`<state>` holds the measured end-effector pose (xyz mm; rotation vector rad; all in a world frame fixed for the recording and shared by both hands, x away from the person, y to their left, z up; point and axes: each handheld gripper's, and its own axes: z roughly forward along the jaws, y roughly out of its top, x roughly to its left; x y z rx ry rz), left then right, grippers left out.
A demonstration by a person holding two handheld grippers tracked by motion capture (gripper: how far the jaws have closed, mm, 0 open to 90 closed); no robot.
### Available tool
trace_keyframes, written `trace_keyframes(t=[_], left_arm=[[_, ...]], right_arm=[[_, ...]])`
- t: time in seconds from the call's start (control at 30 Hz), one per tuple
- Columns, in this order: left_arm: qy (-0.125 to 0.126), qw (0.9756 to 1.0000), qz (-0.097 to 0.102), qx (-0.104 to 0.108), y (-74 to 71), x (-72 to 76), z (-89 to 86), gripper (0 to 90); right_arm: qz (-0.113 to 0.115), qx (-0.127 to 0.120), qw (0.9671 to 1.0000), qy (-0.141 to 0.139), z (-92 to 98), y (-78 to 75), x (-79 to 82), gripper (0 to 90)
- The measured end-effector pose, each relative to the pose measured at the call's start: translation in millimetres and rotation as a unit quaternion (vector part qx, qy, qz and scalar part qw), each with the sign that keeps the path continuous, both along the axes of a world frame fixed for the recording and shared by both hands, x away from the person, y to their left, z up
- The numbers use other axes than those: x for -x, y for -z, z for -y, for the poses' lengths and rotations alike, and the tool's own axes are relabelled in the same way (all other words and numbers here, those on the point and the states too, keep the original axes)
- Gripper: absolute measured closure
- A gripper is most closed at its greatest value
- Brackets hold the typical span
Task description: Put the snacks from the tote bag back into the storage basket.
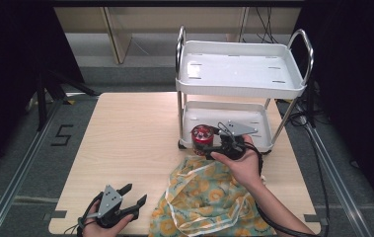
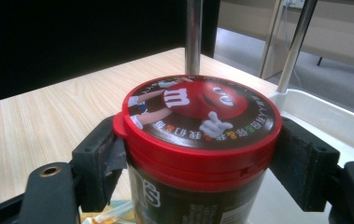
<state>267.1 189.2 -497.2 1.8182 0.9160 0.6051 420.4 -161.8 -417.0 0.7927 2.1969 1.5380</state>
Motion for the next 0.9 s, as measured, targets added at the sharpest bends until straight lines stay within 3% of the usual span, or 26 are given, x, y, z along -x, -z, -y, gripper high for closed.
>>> trace_keyframes(t=[0.07, 0.1, 0.13, 0.17, 0.27, 0.3, 0.4, 0.53, 0.63, 0.7, 0.77, 0.83, 0.9], left_arm=[[0.0, 1.0, 0.0, 0.0, -0.1, 0.0, -0.1, 35.2], [-0.004, 1.0, -0.003, -0.003, -0.5, 0.9, -0.3, 35.2], [-0.004, 1.0, -0.003, -0.003, -0.5, 0.8, -0.5, 35.3], [-0.004, 1.0, -0.003, -0.003, -0.5, 0.9, -0.5, 35.2], [-0.004, 1.0, -0.003, -0.003, -0.5, 0.7, -0.5, 35.2], [-0.004, 1.0, -0.003, -0.003, -0.5, 0.8, -0.3, 35.2], [-0.004, 1.0, -0.003, -0.003, -0.6, 0.9, -0.4, 35.2], [-0.004, 1.0, -0.002, -0.003, -0.7, 0.8, -0.5, 35.3], [-0.005, 1.0, -0.002, -0.003, -0.9, 1.1, -0.7, 35.2], [-0.011, 0.9999, -0.007, 0.004, -0.5, 2.0, 0.3, 35.3], [-0.002, 1.0, 0.002, -0.009, -1.1, 0.1, -1.8, 35.2], [-0.011, 0.9999, -0.007, 0.004, -0.5, 1.9, 0.1, 35.2], [-0.009, 0.9999, -0.004, 0.008, -0.1, 1.4, 0.5, 35.2]], right_arm=[[0.007, 0.003, 1.0, 0.002, 0.2, -0.4, -1.1, 26.0], [-0.004, -0.001, 1.0, 0.004, -0.8, -0.3, 0.0, 26.0], [0.006, 0.004, 1.0, -0.006, -0.8, -0.1, -3.3, 26.0], [-0.001, 0.001, 1.0, -0.004, -1.2, 0.0, -3.1, 26.0], [0.01, 0.006, 0.9999, 0.002, -0.4, -0.3, -4.3, 26.0], [-0.006, -0.003, 1.0, 0.0, -1.9, 0.0, -3.7, 26.0], [0.007, 0.006, 1.0, 0.004, -1.2, 0.1, -7.6, 26.0], [-0.001, -0.004, 1.0, 0.001, -1.1, -0.9, -7.3, 26.0], [0.013, 0.002, 0.9999, 0.006, 0.6, -2.0, -10.2, 26.0], [0.005, 0.001, 1.0, 0.004, 0.7, -2.6, -10.0, 26.0], [0.011, 0.004, 0.9999, 0.011, 1.2, -2.6, -11.5, 26.0], [0.003, -0.002, 0.9999, 0.009, 1.2, -3.1, -10.9, 26.0], [0.013, 0.0, 0.9999, 0.01, 2.1, -3.3, -12.6, 26.0]])
